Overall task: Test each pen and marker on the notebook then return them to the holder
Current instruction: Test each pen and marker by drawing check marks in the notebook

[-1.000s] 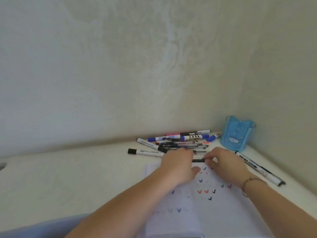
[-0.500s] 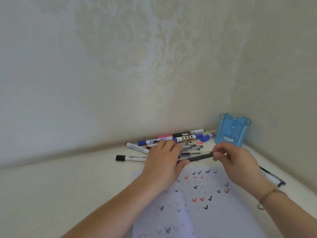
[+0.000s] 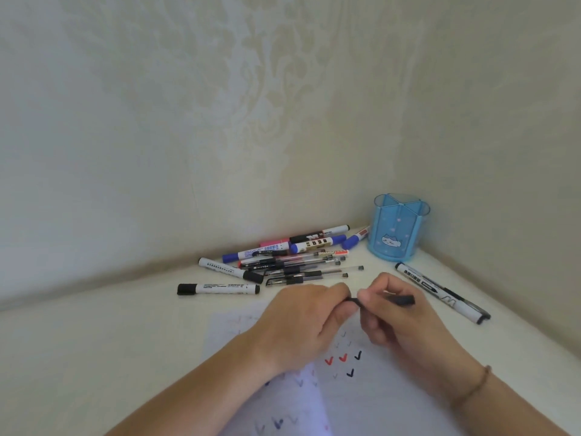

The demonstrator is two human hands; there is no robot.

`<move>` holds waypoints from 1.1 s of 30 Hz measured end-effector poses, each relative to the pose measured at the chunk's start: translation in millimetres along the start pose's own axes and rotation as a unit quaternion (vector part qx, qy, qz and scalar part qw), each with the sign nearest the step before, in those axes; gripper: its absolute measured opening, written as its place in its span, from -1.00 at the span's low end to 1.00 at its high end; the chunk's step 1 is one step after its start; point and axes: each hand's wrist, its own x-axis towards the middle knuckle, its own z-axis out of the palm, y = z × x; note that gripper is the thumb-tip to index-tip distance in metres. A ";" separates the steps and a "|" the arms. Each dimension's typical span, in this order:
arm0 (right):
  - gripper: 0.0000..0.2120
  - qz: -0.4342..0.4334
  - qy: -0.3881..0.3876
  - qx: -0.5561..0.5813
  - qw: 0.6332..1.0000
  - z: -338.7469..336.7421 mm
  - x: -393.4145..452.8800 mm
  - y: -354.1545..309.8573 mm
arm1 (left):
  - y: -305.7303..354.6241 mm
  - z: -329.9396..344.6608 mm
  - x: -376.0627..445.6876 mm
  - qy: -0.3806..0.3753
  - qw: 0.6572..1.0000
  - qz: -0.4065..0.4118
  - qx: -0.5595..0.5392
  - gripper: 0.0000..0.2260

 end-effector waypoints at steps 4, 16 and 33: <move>-0.58 -0.012 -0.099 0.029 0.995 -0.8 0.4 9.7 | -4.8 -3.2 -3.8 0.004 0.999 0.010 -0.046 -0.73; -0.75 -0.013 -0.050 -0.085 0.995 -22.6 -6.9 -23.6 | -8.9 -9.0 -17.2 -0.005 0.990 -0.115 -0.081 -0.69; -0.50 -0.017 0.125 -0.238 0.963 -20.9 -25.2 9.0 | -14.8 2.6 -30.7 -0.011 0.995 -0.090 -0.047 -0.85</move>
